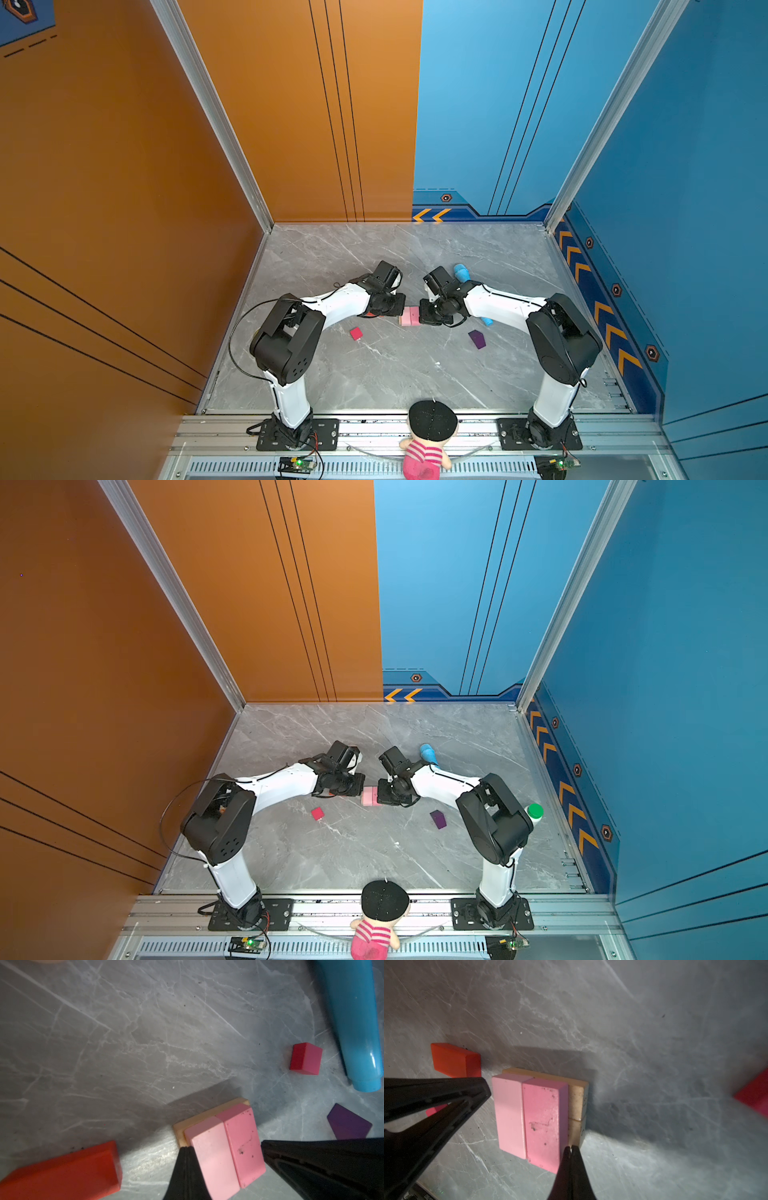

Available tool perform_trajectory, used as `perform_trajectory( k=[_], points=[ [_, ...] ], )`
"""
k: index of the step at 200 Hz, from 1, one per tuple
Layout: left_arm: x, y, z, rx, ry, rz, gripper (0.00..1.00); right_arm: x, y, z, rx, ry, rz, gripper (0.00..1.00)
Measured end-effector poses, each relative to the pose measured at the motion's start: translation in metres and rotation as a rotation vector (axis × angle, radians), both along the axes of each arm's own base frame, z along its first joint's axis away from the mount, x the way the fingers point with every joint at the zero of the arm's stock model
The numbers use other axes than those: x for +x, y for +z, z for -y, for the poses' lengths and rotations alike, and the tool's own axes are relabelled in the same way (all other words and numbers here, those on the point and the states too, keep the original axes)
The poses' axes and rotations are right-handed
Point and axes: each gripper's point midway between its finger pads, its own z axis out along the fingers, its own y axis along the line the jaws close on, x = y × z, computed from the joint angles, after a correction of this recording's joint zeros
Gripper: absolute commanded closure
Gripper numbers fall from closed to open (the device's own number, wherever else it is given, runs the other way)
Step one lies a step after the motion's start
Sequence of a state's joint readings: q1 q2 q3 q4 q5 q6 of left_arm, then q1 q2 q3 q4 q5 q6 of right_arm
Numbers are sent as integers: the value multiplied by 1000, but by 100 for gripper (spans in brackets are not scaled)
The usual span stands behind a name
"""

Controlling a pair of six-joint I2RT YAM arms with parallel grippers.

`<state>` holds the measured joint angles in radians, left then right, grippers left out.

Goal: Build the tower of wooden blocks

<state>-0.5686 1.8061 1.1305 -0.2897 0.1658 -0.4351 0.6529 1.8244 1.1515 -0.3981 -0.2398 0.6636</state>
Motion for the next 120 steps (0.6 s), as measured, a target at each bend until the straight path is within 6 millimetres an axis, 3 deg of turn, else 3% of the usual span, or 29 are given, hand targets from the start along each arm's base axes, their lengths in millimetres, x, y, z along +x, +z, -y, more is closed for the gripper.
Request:
perform_trajectory(
  k=[120],
  points=[
    [0,1,0,-1,0,2,100,0,0,-3,7,-2,4,100]
  ],
)
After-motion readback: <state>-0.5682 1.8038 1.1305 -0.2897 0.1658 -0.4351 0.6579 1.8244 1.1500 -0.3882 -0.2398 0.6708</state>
